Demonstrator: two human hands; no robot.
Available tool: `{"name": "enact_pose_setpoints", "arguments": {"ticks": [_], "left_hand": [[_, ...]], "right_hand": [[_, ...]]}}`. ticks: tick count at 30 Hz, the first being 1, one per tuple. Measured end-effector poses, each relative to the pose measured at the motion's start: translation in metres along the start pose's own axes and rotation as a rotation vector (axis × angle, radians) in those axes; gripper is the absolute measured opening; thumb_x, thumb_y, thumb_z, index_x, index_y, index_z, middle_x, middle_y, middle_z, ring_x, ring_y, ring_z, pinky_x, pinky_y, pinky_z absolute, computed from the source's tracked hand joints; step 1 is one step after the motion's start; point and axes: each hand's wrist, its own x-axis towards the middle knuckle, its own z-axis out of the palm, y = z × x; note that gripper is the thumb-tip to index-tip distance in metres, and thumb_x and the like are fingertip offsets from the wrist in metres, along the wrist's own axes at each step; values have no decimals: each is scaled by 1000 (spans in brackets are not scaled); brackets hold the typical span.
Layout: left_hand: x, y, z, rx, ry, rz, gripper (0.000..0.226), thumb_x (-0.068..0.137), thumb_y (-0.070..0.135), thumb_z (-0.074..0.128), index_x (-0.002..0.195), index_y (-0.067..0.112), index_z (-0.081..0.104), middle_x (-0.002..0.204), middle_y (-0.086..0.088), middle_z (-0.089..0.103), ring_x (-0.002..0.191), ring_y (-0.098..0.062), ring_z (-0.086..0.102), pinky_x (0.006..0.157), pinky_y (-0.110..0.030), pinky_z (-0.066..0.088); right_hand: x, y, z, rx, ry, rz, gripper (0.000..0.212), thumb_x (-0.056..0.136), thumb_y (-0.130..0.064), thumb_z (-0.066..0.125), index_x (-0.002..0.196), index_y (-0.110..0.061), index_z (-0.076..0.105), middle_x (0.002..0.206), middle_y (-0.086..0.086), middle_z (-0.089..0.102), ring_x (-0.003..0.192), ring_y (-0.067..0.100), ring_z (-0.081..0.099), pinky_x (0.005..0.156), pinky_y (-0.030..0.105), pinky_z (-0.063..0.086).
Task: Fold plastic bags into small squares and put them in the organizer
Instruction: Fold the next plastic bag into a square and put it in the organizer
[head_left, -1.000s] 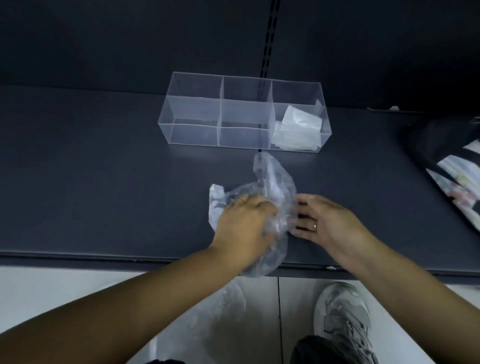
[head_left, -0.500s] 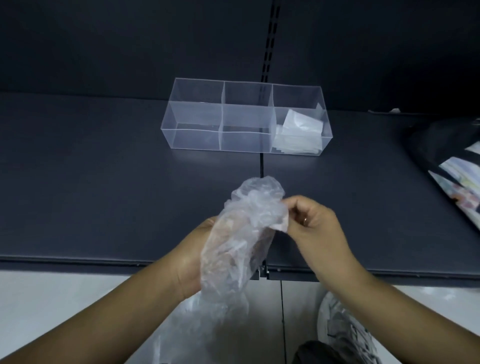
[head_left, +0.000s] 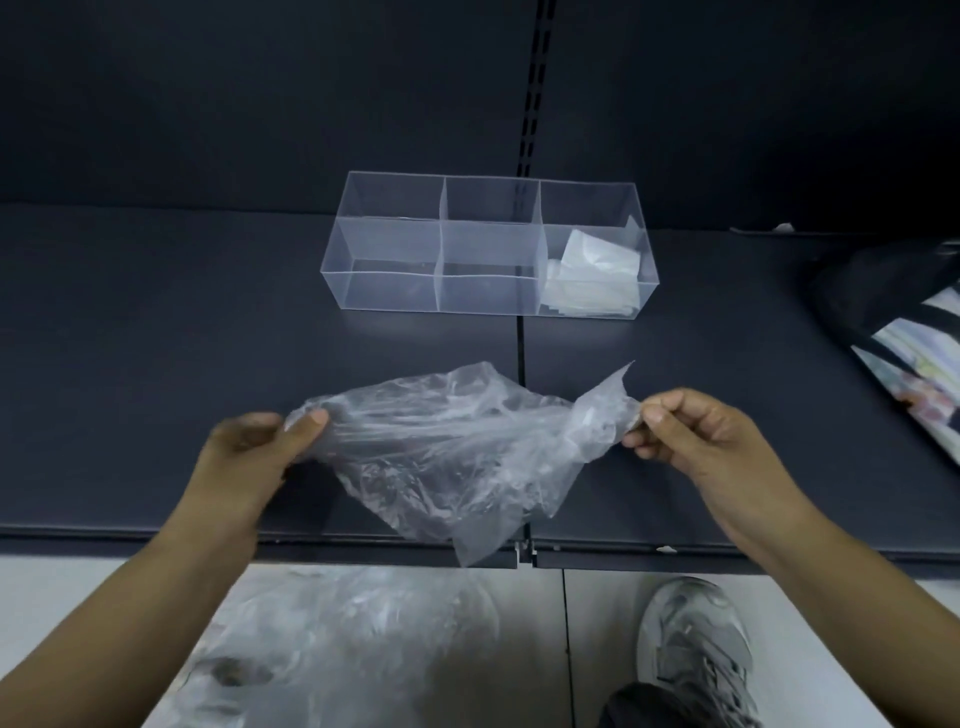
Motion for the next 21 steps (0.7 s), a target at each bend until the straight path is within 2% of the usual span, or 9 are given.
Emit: {"name": "enact_pose_setpoints", "arguments": {"ticks": [2, 4, 6, 8, 10, 12, 15, 17, 21], "left_hand": [[-1, 8, -2, 288, 152, 228, 87, 60, 58, 80, 127, 10, 52, 138, -12, 44, 125, -27, 44, 105, -39, 36], [-7, 24, 7, 416, 157, 591, 96, 67, 63, 72, 142, 15, 36, 152, -7, 26, 139, -19, 24, 110, -34, 22], [-11, 43, 30, 461, -128, 798, 90, 74, 68, 62, 147, 26, 32, 151, 9, 24, 141, -10, 18, 113, -32, 17], [-10, 54, 57, 520, -443, 820, 89, 72, 68, 60, 148, 37, 25, 152, 17, 22, 143, -6, 13, 116, -34, 14], [-4, 62, 81, 643, -588, 812, 90, 73, 55, 70, 149, 36, 25, 154, 11, 26, 142, -7, 15, 118, -37, 15], [2, 64, 97, 691, -594, 802, 83, 74, 43, 77, 145, 33, 35, 145, 8, 41, 136, -11, 31, 114, -33, 24], [7, 55, 104, 494, -547, 753, 44, 77, 26, 79, 118, 22, 65, 93, 26, 63, 87, 6, 57, 79, -5, 41], [7, 48, 100, 342, -510, 681, 10, 80, 20, 77, 89, 17, 74, 63, 24, 61, 59, 8, 53, 59, -4, 40], [7, 38, 88, 105, -391, 532, 13, 84, 20, 73, 72, 25, 72, 57, 16, 65, 51, 6, 53, 53, -7, 41]], "right_hand": [[2, 0, 2, 7, 0, 62, 19, 98, -15, 47, 92, -7, 63, 90, 13, 72, 84, 19, 69, 77, 29, 54], [2, -4, 4, 82, -19, 157, 41, 96, -44, 44, 108, -8, 60, 107, 11, 70, 98, 22, 69, 86, 36, 52], [2, -9, 9, 137, -63, 254, 71, 77, -77, 46, 120, -21, 57, 115, -3, 69, 105, 15, 67, 89, 38, 51], [0, -16, 23, 102, -100, 287, 81, 62, -87, 54, 123, -33, 52, 115, -14, 67, 107, 7, 64, 91, 38, 50], [2, -17, 42, 28, -65, 278, 89, 56, -79, 67, 129, -31, 45, 121, -13, 62, 111, 6, 60, 95, 38, 49], [11, -14, 58, -18, 57, 261, 84, 63, -63, 75, 131, -25, 42, 123, -8, 56, 112, 8, 57, 97, 39, 48], [30, -8, 70, -18, 202, 238, 35, 85, -25, 70, 115, -15, 55, 113, 5, 62, 105, 20, 62, 96, 45, 50], [41, -3, 71, -56, 203, 235, 10, 92, -12, 57, 98, -12, 65, 103, 9, 67, 100, 27, 64, 94, 46, 52], [40, -1, 65, -1, 204, 244, 28, 100, -9, 44, 83, -12, 65, 99, 12, 67, 101, 29, 64, 85, 34, 55]]}}
